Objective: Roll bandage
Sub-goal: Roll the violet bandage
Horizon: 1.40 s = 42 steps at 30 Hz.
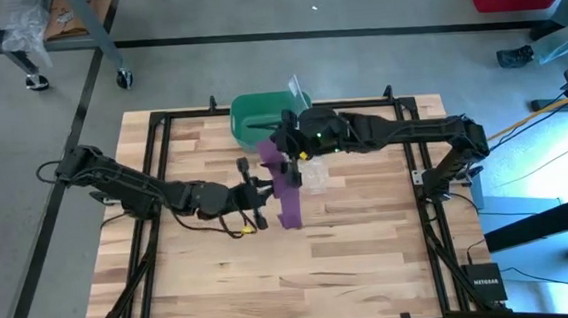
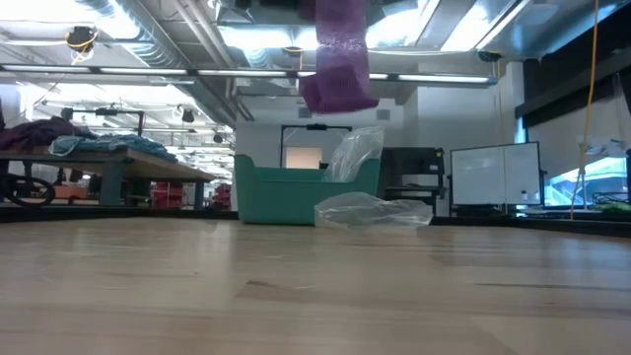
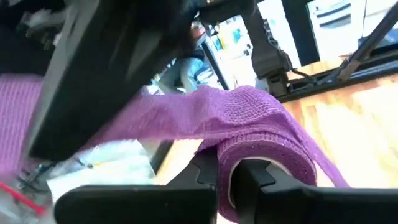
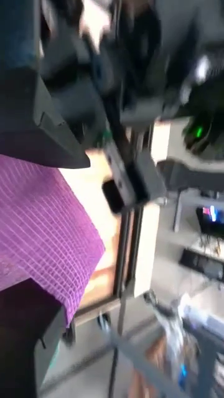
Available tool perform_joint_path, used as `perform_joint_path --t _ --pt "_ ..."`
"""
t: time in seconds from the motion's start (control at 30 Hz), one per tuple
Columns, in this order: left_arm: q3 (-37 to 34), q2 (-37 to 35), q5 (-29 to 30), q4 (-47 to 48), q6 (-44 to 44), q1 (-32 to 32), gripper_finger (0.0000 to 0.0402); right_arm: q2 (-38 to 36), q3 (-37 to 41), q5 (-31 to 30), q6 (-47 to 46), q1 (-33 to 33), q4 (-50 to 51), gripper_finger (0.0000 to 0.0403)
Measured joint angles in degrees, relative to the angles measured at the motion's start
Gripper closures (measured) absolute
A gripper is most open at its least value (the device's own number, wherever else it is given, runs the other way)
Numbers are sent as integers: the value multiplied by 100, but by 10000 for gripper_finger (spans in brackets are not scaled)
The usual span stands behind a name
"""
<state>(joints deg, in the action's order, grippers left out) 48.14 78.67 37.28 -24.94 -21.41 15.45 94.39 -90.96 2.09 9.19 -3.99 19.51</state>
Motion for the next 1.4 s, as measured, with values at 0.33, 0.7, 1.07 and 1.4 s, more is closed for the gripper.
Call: perform_joint_path --t 0.33,0.7,1.07,1.4 --pt "-465 -41 -278 -571 365 -163 391 0 151 865 -297 -332 284 136" --pt "-465 -41 -266 -569 323 -165 388 -2 -375 826 -313 -247 477 136" --pt "-465 -41 -260 -571 283 -165 384 -38 -729 490 -282 -81 1359 136" --pt "-465 -41 -256 -566 281 -215 383 -247 -690 -126 13 60 1170 136"
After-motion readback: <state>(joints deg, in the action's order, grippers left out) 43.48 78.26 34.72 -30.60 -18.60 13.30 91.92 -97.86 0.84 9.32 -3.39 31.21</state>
